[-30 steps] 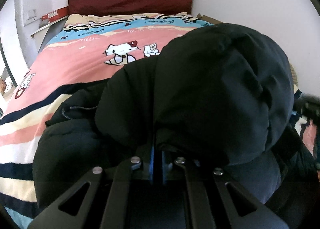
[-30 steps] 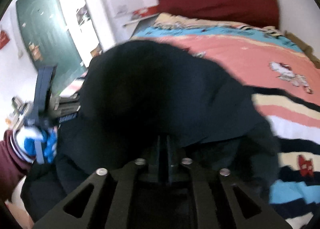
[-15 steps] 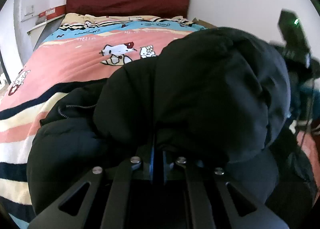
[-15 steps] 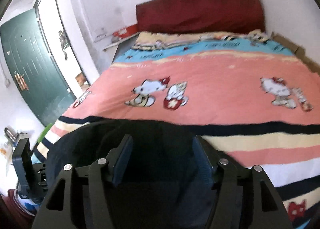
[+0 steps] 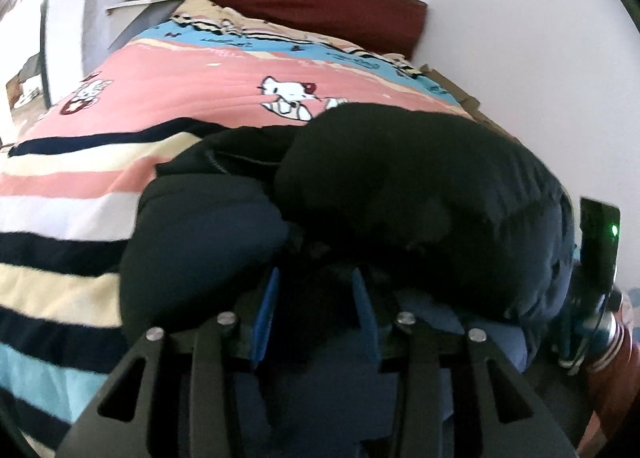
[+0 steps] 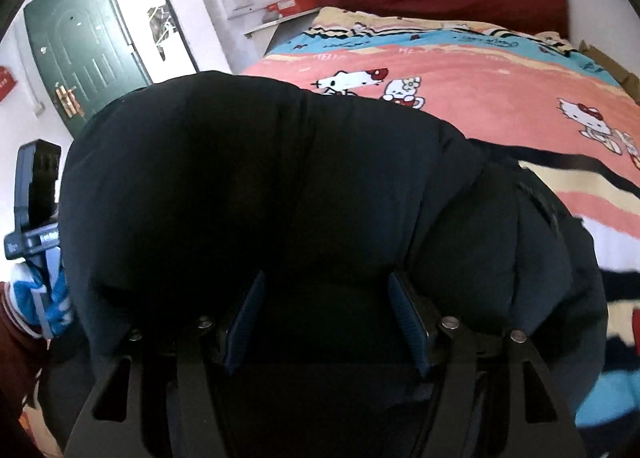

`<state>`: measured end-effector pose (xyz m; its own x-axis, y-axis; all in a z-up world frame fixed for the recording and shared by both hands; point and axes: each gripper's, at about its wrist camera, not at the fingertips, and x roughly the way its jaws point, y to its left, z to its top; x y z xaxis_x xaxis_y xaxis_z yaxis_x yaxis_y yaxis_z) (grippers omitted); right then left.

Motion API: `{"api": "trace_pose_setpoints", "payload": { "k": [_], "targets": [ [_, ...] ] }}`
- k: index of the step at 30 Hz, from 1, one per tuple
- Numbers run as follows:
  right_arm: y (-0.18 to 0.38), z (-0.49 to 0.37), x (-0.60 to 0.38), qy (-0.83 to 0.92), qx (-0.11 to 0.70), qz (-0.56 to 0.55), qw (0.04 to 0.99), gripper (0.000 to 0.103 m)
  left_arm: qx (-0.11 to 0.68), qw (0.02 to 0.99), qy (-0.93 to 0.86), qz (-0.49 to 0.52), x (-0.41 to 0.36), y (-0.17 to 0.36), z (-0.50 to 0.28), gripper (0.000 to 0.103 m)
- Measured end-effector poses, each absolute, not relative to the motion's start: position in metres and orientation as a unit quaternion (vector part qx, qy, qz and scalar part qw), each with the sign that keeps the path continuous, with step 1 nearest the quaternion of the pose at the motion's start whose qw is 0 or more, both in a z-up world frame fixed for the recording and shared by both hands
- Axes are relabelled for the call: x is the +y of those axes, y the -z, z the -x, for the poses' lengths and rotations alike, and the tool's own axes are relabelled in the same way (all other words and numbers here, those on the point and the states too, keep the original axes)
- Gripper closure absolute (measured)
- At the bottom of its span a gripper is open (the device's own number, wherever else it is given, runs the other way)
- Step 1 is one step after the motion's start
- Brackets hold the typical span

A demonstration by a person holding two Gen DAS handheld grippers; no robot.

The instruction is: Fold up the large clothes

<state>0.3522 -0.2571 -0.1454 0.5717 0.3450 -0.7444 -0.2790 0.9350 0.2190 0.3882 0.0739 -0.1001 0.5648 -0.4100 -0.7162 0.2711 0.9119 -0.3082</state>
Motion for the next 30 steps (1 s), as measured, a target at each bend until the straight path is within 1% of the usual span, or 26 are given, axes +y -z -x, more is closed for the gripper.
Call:
{"api": "trace_pose_setpoints", "payload": {
  "k": [5, 7, 8, 11, 15, 20, 26, 30],
  "targets": [
    [0.137, -0.341, -0.25, -0.155, 0.426, -0.019, 0.891, 0.04, 0.416, 0.887, 0.177, 0.093, 0.075, 0.069, -0.387, 0.066],
    [0.133, -0.339, -0.25, -0.15, 0.425, -0.013, 0.892, 0.04, 0.414, 0.888, 0.176, 0.098, 0.07, 0.053, -0.394, 0.065],
    [0.131, -0.34, -0.251, -0.148, 0.425, -0.013, 0.893, 0.04, 0.413, 0.888, 0.175, 0.099, 0.067, 0.048, -0.398, 0.063],
    [0.126, -0.344, -0.253, -0.146, 0.427, -0.01, 0.893, 0.04, 0.409, 0.891, 0.178, 0.09, 0.044, 0.026, -0.42, 0.062],
    [0.125, -0.348, -0.252, -0.148, 0.426, -0.005, 0.892, 0.04, 0.409, 0.888, 0.198, 0.069, 0.003, 0.013, -0.45, 0.062],
    [0.125, -0.35, -0.255, -0.153, 0.424, -0.005, 0.893, 0.04, 0.427, 0.878, 0.207, 0.061, -0.033, 0.034, -0.467, 0.062],
    [0.125, -0.348, -0.261, -0.147, 0.425, 0.002, 0.893, 0.039, 0.444, 0.872, 0.202, 0.048, -0.034, 0.071, -0.45, 0.062],
    [0.133, -0.342, -0.267, -0.15, 0.425, -0.008, 0.893, 0.037, 0.441, 0.877, 0.188, -0.024, -0.036, 0.094, -0.425, 0.061]
  ]
}}
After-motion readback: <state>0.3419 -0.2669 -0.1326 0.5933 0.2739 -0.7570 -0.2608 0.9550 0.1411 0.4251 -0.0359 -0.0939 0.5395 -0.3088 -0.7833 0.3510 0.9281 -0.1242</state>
